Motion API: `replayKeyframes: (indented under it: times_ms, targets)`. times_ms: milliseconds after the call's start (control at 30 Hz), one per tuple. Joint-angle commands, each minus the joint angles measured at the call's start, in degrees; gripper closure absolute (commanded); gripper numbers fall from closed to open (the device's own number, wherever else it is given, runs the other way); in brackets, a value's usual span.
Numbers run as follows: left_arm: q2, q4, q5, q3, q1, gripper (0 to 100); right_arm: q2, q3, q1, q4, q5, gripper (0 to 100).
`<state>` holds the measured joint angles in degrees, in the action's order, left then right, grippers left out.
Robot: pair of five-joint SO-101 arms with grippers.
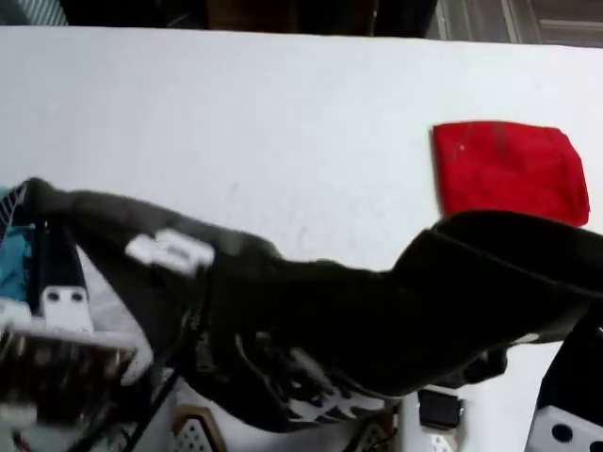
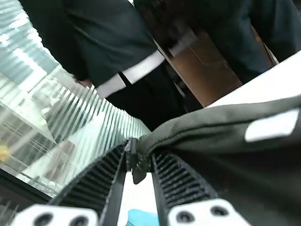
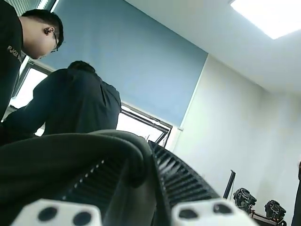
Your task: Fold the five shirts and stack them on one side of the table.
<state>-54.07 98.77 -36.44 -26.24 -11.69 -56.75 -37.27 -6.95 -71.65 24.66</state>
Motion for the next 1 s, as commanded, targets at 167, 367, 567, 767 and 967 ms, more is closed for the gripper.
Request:
replayKeyframes:
  times_ms: [167, 367, 567, 767, 967]
  targets:
    - [-5.1, -1.8, -0.6, 0.4, -6.2, 97, -4.3, 0.0, -0.2, 0.7, -0.4, 97.9]
    - [-6.2, -1.8, -2.8, 1.1, -9.0, 97, -3.5, 3.8, -0.2, 1.8, -0.4, 97.9]
    - [-1.8, -11.4, -2.6, 11.5, -9.0, 97, 3.5, 13.6, -0.2, 8.0, -2.4, 97.9]
    - [6.8, -21.5, -2.5, 18.7, -8.7, 97, 12.8, 22.8, -0.2, 14.6, -2.5, 97.9]
    - [19.2, -25.4, -2.7, 20.7, -1.1, 97, 22.6, 30.9, 3.7, 20.4, -2.5, 97.9]
